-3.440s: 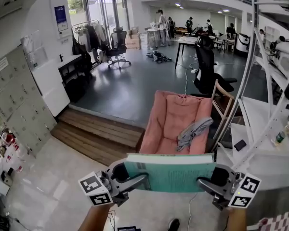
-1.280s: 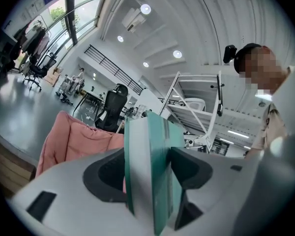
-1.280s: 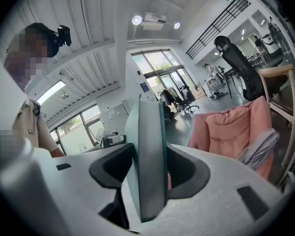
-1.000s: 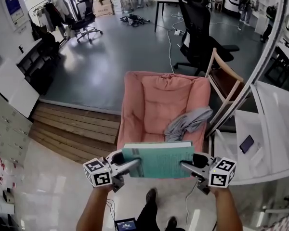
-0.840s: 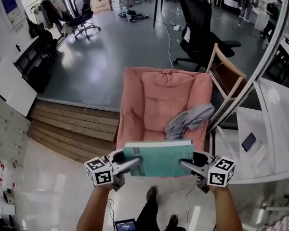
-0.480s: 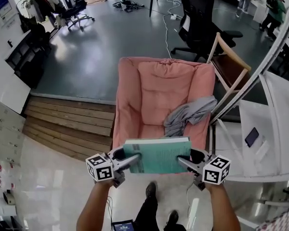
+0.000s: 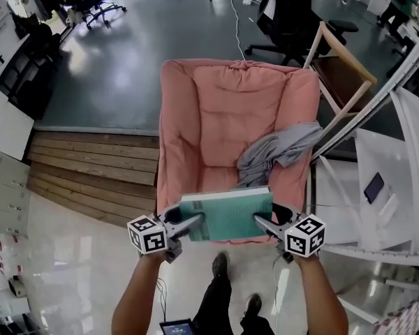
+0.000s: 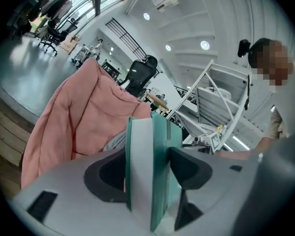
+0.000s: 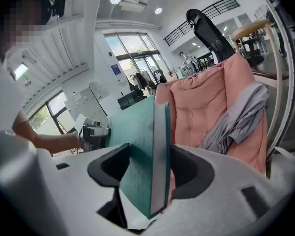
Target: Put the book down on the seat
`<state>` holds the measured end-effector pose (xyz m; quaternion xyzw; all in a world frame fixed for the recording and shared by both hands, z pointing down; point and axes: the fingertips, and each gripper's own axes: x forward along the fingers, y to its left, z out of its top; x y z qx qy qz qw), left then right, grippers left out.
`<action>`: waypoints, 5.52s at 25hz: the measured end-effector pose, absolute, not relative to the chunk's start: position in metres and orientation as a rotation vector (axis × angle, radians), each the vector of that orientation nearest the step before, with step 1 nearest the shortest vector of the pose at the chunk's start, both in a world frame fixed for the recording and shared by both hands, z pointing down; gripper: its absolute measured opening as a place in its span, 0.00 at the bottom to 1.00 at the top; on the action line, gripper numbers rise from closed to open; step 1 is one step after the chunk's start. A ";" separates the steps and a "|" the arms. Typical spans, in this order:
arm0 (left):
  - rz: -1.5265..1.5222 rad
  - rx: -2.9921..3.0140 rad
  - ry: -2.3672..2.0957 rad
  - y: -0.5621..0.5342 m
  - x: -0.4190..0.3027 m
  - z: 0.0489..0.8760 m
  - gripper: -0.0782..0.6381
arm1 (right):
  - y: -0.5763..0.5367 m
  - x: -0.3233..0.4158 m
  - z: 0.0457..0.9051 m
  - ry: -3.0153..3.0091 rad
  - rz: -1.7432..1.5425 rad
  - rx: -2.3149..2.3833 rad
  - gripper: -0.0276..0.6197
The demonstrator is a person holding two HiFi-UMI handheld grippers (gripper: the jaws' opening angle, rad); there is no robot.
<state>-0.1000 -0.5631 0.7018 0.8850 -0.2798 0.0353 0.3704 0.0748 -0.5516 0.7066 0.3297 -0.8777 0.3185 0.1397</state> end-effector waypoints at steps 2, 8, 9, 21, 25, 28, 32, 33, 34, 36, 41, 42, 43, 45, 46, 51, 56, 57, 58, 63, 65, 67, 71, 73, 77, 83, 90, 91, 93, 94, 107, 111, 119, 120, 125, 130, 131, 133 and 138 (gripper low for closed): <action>0.104 2.261 -0.715 -0.566 -0.100 0.718 0.48 | -0.554 0.076 0.725 -2.523 0.956 0.953 0.41; 0.139 2.211 -0.719 -0.574 -0.098 0.769 0.47 | -0.558 0.078 0.779 -2.480 1.073 0.969 0.41; 0.147 2.202 -0.718 -0.575 -0.097 0.778 0.47 | -0.558 0.078 0.788 -2.470 1.086 0.972 0.41; 0.222 2.092 -0.689 -0.587 -0.091 0.884 0.47 | -0.566 0.085 0.893 -2.367 1.200 1.010 0.42; 0.255 2.062 -0.679 -0.587 -0.088 0.911 0.48 | -0.562 0.087 0.920 -2.335 1.257 1.030 0.42; 0.283 2.051 -0.682 -0.590 -0.088 0.928 0.48 | -0.564 0.087 0.940 -2.306 1.282 1.044 0.42; 0.318 2.027 -0.683 -0.594 -0.089 0.951 0.48 | -0.565 0.086 0.964 -2.262 1.312 1.053 0.42; 0.323 2.020 -0.683 -0.595 -0.089 0.956 0.48 | -0.566 0.086 0.969 -2.252 1.318 1.055 0.42; 0.326 2.012 -0.685 -0.596 -0.088 0.962 0.48 | -0.566 0.087 0.974 -2.242 1.323 1.059 0.42; 0.333 1.999 -0.691 -0.598 -0.088 0.972 0.48 | -0.568 0.088 0.985 -2.219 1.329 1.075 0.42; 0.423 1.998 -0.707 -0.598 -0.080 0.993 0.48 | -0.567 0.093 1.010 -2.133 1.315 1.133 0.37; 0.435 1.995 -0.713 -0.599 -0.078 0.997 0.48 | -0.567 0.093 1.014 -2.121 1.332 1.144 0.38; 0.444 1.990 -0.720 -0.600 -0.077 1.000 0.48 | -0.566 0.094 1.017 -2.111 1.348 1.152 0.38; 0.464 1.983 -0.731 -0.602 -0.075 1.006 0.48 | -0.566 0.096 1.024 -2.087 1.359 1.161 0.38; 0.478 1.983 -0.736 -0.602 -0.075 1.009 0.48 | -0.565 0.098 1.028 -2.074 1.359 1.168 0.38; 0.582 1.981 -0.778 -0.605 -0.076 1.022 0.50 | -0.568 0.102 1.040 -2.018 1.351 1.202 0.37; 0.726 2.000 -0.817 -0.603 -0.076 1.030 0.52 | -0.567 0.107 1.047 -1.971 1.338 1.215 0.36; 0.748 2.003 -0.821 -0.602 -0.074 1.031 0.52 | -0.566 0.108 1.049 -1.963 1.339 1.216 0.36; 0.763 2.003 -0.824 -0.600 -0.073 1.031 0.52 | -0.565 0.110 1.049 -1.955 1.342 1.216 0.36; 0.816 1.983 -0.841 -0.600 -0.074 1.025 0.54 | -0.565 0.110 1.046 -1.923 1.351 1.201 0.36; 0.829 1.974 -0.856 -0.599 -0.077 1.024 0.54 | -0.564 0.109 1.047 -1.910 1.347 1.199 0.36; 0.840 1.976 -0.875 -0.599 -0.077 1.022 0.55 | -0.562 0.112 1.047 -1.901 1.342 1.201 0.34; 0.847 2.006 -0.887 -0.605 -0.077 1.009 0.55 | -0.567 0.114 1.040 -1.893 1.312 1.200 0.33; 0.841 2.015 -0.902 -0.608 -0.079 1.001 0.55 | -0.570 0.115 1.032 -1.893 1.289 1.203 0.33; 0.815 2.022 -0.936 -0.611 -0.087 0.981 0.55 | -0.575 0.118 1.014 -1.897 1.236 1.209 0.33; 0.769 2.061 -0.978 -0.614 -0.093 0.937 0.55 | -0.581 0.128 0.974 -1.928 1.165 1.226 0.33; 0.657 2.127 -1.025 -0.609 -0.091 0.858 0.54 | -0.573 0.128 0.900 -2.025 1.125 1.239 0.21; 0.638 2.148 -1.020 -0.606 -0.091 0.842 0.54 | -0.570 0.125 0.885 -2.043 1.115 1.239 0.17; 0.607 2.194 -1.005 -0.599 -0.089 0.808 0.54 | -0.565 0.120 0.854 -2.076 1.094 1.240 0.10; 0.592 2.219 -0.999 -0.596 -0.088 0.791 0.54 | -0.562 0.118 0.839 -2.094 1.084 1.242 0.06; 0.309 2.524 -1.000 -0.539 -0.067 0.567 0.29 | -0.512 0.097 0.635 -2.423 0.946 1.213 0.03; 0.254 2.629 -0.992 -0.506 -0.061 0.499 0.24 | -0.486 0.092 0.560 -2.528 0.837 1.182 0.03; 0.174 2.801 -0.961 -0.421 -0.040 0.398 0.22 | -0.415 0.111 0.431 -2.657 0.526 1.101 0.03; 0.166 2.821 -0.959 -0.411 -0.037 0.388 0.21 | -0.406 0.114 0.418 -2.670 0.489 1.091 0.03; 0.133 2.892 -0.988 -0.362 -0.031 0.333 0.21 | -0.360 0.119 0.362 -2.713 0.340 1.049 0.03; 0.117 2.913 -1.046 -0.328 -0.031 0.315 0.21 | -0.326 0.126 0.329 -2.751 0.256 1.017 0.03; 0.120 2.912 -1.062 -0.324 -0.031 0.314 0.21 | -0.320 0.127 0.326 -2.756 0.242 1.008 0.03; 0.122 2.907 -1.095 -0.315 -0.033 0.312 0.21 | -0.308 0.128 0.321 -2.762 0.218 0.989 0.03; 0.121 2.908 -1.148 -0.289 -0.036 0.303 0.22 | -0.281 0.134 0.317 -2.764 0.201 0.962 0.03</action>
